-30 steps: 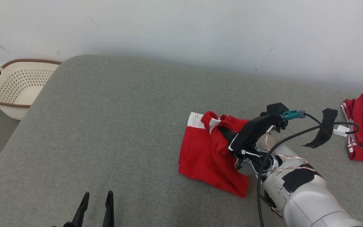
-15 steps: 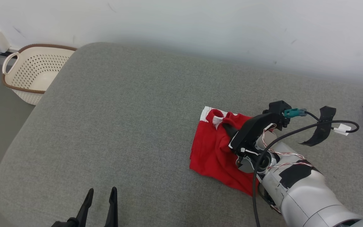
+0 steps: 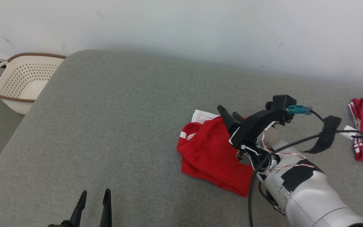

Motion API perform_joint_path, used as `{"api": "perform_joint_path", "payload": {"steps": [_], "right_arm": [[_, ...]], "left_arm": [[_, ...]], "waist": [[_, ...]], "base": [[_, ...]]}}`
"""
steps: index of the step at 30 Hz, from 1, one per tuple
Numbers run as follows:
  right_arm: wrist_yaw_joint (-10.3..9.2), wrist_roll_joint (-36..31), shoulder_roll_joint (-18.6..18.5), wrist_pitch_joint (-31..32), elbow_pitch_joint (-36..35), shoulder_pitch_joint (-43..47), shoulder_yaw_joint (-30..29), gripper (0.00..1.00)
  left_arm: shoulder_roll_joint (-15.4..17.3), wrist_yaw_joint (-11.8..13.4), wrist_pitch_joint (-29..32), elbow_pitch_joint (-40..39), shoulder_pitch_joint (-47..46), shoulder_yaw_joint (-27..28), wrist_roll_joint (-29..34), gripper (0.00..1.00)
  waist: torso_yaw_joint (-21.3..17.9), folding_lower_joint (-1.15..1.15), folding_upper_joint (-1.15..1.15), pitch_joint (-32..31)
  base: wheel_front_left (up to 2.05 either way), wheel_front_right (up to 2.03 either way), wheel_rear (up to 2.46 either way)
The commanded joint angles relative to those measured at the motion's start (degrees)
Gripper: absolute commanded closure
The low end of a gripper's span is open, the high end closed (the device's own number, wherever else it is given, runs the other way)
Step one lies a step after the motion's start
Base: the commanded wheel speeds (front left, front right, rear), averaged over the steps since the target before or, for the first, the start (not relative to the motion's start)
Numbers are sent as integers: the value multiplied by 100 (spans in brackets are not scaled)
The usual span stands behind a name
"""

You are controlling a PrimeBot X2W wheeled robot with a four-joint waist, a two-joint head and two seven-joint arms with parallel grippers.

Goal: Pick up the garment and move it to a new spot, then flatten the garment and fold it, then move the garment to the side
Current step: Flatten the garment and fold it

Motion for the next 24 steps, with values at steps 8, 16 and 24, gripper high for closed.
{"api": "perform_joint_path", "payload": {"steps": [8,16,24], "right_arm": [[2,-341,-562,-769,-447,295,306,0],[2,-530,-925,-1126,-495,532,480,0],[2,-454,-887,-851,-326,704,579,0]], "left_arm": [[2,-15,-26,-110,164,133,161,0],[2,21,-26,-242,285,274,281,0],[2,34,-26,-308,279,268,298,0]], "waist": [[-156,1,0,-105],[-295,1,0,-168],[-327,1,0,-103]], "base": [[0,0,0],[0,0,0],[0,0,0]]}}
